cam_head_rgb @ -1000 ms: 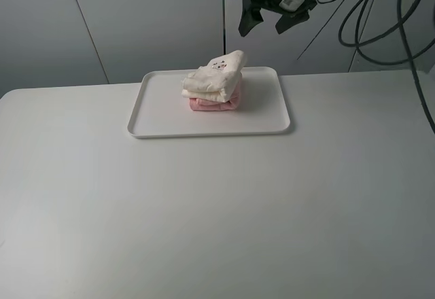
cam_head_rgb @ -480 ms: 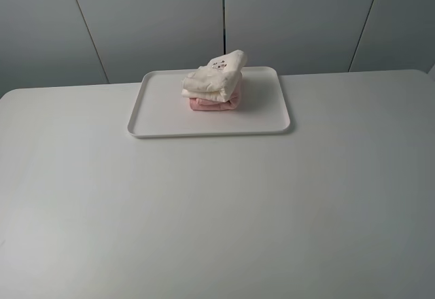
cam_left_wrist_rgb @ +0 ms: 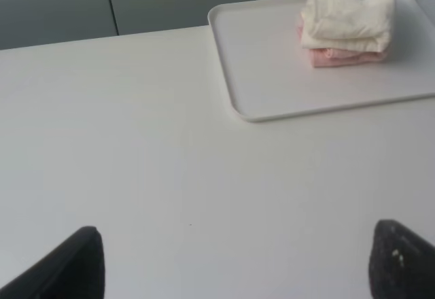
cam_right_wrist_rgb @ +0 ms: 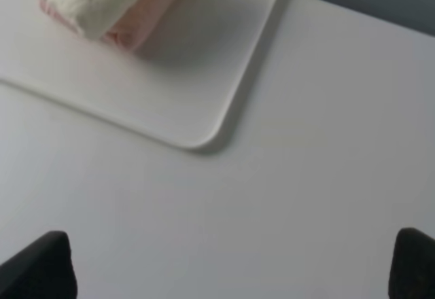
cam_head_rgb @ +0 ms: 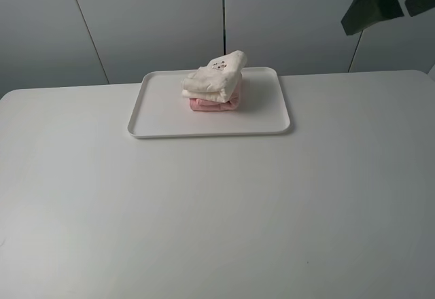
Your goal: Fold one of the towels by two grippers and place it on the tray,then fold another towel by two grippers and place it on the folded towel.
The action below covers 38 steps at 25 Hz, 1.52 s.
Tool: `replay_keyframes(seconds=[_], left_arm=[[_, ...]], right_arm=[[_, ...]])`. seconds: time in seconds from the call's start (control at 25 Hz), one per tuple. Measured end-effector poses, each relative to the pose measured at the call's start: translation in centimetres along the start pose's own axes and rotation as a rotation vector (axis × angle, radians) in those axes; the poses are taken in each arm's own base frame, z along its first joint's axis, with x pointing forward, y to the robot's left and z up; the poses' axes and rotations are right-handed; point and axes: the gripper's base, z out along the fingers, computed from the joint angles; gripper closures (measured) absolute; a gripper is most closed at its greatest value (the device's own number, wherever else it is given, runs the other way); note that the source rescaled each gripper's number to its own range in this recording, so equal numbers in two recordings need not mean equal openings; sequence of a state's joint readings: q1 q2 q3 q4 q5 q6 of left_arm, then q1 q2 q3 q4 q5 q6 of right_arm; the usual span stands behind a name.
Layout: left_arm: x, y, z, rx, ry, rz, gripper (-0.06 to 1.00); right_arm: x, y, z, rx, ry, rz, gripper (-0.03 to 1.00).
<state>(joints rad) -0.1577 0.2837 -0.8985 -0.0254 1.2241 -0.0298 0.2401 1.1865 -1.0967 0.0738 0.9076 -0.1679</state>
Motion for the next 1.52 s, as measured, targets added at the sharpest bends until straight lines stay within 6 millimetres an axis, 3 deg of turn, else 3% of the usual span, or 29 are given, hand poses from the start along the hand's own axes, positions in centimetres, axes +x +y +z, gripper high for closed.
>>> replay_keyframes(seconds=[0.2, 0.44, 0.6, 0.8, 1.0, 1.24, 1.52], left_arm=[[1.1, -0.1, 1.6, 0.022, 0.067, 0.002, -0.05], [3.4, -0.2, 3.7, 0.039, 0.16, 0.007, -0.05], [5.3, -0.1, 3.7, 0.039, 0.143, 0.007, -0.05], [7.6, -0.1, 2.4, 0.043, 0.033, 0.013, -0.05], [7.9, -0.1, 2.2, 0.046, 0.019, 0.012, -0.05], [8.6, 0.0, 3.0, 0.041, 0.05, 0.013, -0.05], [8.3, 0.6, 3.4, -0.024, 0.004, 0.051, -0.05]], right_arm=[[7.2, 1.3, -4.9, -0.007, -0.08, 0.005, -0.03], [14.4, 2.6, -10.3, -0.006, -0.181, 0.025, -0.03], [18.6, 3.2, -12.4, 0.004, -0.28, 0.013, -0.03], [22.5, 3.8, -13.6, 0.015, -0.413, 0.018, -0.03], [23.5, 3.9, -13.3, 0.011, -0.436, 0.024, -0.03], [24.1, 4.6, -10.2, -0.089, -0.331, 0.045, -0.03], [23.5, 4.4, -9.6, -0.058, -0.394, -0.048, -0.03]])
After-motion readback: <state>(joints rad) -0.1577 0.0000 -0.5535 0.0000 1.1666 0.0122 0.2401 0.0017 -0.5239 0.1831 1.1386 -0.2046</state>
